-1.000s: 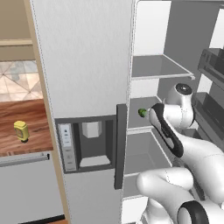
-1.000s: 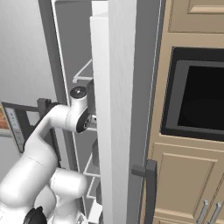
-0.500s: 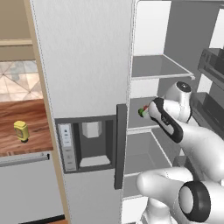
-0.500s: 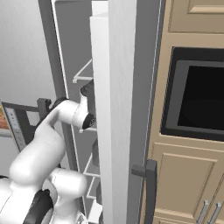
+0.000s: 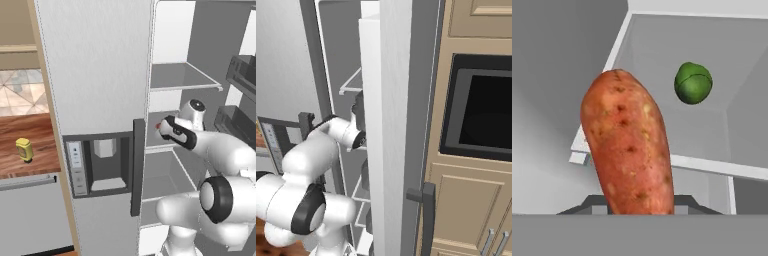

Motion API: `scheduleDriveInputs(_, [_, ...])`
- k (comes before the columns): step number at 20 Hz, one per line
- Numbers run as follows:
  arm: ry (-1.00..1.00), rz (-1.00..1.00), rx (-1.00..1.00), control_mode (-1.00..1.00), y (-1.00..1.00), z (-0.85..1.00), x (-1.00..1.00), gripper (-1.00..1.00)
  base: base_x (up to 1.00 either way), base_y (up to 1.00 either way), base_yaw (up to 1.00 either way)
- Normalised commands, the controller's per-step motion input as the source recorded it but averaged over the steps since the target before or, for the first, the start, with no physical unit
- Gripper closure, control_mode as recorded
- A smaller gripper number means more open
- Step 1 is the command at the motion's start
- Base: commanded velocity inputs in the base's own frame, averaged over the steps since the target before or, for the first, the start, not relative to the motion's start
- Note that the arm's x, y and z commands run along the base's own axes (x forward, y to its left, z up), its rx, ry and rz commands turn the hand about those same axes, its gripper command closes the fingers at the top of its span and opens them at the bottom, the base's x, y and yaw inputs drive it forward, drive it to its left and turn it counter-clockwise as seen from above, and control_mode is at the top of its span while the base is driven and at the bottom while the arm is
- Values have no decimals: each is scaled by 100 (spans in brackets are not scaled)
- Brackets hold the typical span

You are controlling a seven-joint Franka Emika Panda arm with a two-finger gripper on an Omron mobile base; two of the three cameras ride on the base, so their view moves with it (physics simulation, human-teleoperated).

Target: Place the mustard and mayonnaise from the counter to the top shelf of the fridge. If the existing items in the fridge are on the top shelf, move them to other shelves.

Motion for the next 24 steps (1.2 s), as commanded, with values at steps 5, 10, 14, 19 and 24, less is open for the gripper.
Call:
scheduleDriveInputs(5, [0,0,0,-100,0,-30,79,100,0,0,0])
scheduleDriveInputs(10, [-1,0,0,-100,0,-28,77,100,0,0,0])
scheduleDriveInputs(14, [-1,0,0,-100,0,-18,81,-100,0,0,0])
scheduleDriveInputs(19, [3,-1,1,-100,-1,4,17,-100,0,0,0])
scheduleDriveInputs(24, [-4,0,7,-100,0,59,-18,-100,0,0,0])
